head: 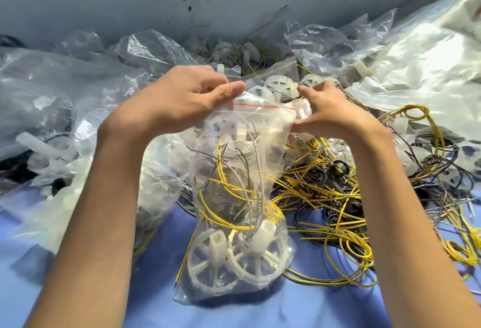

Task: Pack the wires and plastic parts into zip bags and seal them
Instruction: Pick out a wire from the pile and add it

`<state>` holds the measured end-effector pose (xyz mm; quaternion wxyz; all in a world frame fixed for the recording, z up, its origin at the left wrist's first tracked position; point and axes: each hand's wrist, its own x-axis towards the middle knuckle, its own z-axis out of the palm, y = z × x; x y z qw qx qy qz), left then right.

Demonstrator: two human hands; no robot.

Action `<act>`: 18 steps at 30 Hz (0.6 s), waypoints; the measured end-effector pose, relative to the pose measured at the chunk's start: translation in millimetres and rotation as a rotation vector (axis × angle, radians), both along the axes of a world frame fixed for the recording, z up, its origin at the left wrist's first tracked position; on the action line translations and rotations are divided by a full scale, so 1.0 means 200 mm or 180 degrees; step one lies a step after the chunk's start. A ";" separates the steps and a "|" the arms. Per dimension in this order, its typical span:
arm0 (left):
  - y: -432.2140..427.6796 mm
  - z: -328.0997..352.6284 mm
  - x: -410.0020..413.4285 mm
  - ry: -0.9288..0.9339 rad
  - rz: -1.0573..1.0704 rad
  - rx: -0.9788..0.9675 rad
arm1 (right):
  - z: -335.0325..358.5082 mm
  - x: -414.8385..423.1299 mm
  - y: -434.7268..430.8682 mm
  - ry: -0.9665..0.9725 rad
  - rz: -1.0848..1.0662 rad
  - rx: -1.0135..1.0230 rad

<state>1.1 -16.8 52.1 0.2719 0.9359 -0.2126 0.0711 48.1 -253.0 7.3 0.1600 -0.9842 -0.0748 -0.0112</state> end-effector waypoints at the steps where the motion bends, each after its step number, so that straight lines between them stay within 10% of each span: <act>1: -0.01 0.00 0.00 -0.0023 -0.0024 -0.0029 | -0.01 0.00 0.00 -0.0063 -0.0030 0.0009; 18: -0.22 -0.02 -0.03 -0.1046 -0.0361 -0.0449 | 0.09 -0.02 -0.04 -0.0654 -0.0060 0.1304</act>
